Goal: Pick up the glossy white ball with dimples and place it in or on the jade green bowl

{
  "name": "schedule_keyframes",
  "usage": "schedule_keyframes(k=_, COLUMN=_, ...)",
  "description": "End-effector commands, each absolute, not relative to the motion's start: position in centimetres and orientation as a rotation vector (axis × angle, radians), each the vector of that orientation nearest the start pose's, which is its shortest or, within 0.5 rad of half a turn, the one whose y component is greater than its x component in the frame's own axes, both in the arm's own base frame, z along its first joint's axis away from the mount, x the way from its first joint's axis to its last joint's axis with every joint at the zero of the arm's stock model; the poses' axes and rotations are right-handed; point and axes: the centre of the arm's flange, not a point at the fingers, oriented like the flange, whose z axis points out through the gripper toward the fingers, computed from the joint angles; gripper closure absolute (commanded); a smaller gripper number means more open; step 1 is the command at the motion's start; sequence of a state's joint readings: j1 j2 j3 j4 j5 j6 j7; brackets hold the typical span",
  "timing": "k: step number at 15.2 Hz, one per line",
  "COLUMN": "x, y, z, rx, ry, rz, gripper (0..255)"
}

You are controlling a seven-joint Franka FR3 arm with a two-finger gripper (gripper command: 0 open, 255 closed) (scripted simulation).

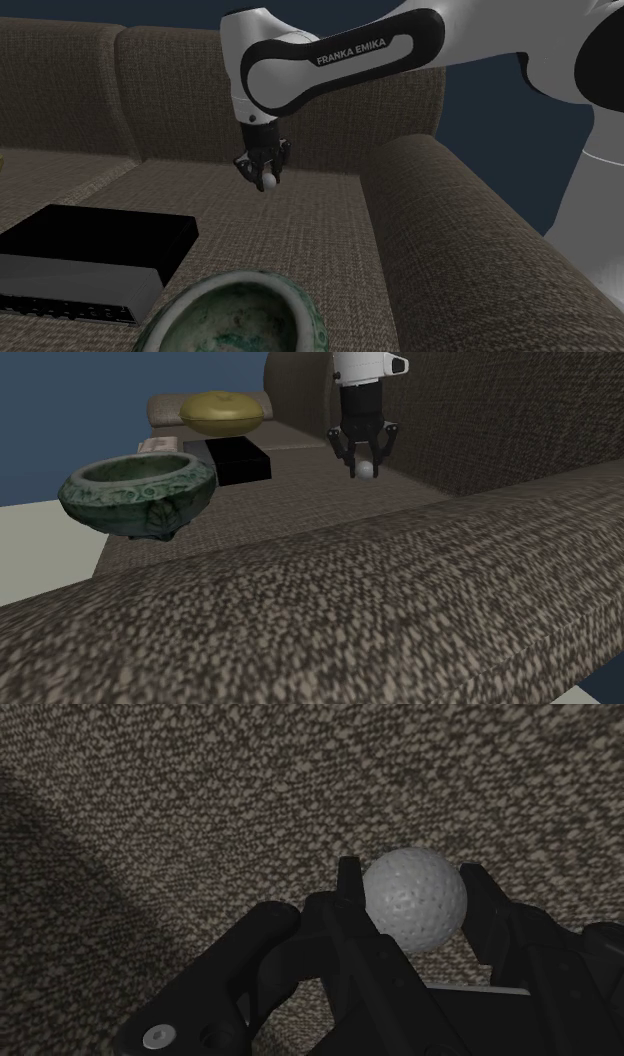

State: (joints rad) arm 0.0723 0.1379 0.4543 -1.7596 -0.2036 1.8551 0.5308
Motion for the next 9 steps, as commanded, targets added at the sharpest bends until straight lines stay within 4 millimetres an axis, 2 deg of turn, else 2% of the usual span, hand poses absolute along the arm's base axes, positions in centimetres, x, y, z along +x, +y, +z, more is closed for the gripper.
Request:
schedule_keyframes(k=1, x=53.0, y=27.6, z=49.6, rx=-3.269, ry=-0.086, rz=-0.073, gripper=255)
schedule_keyframes(k=9, x=53.0, y=27.6, z=53.8, rx=-3.269, ry=-0.086, rz=-0.073, gripper=255)
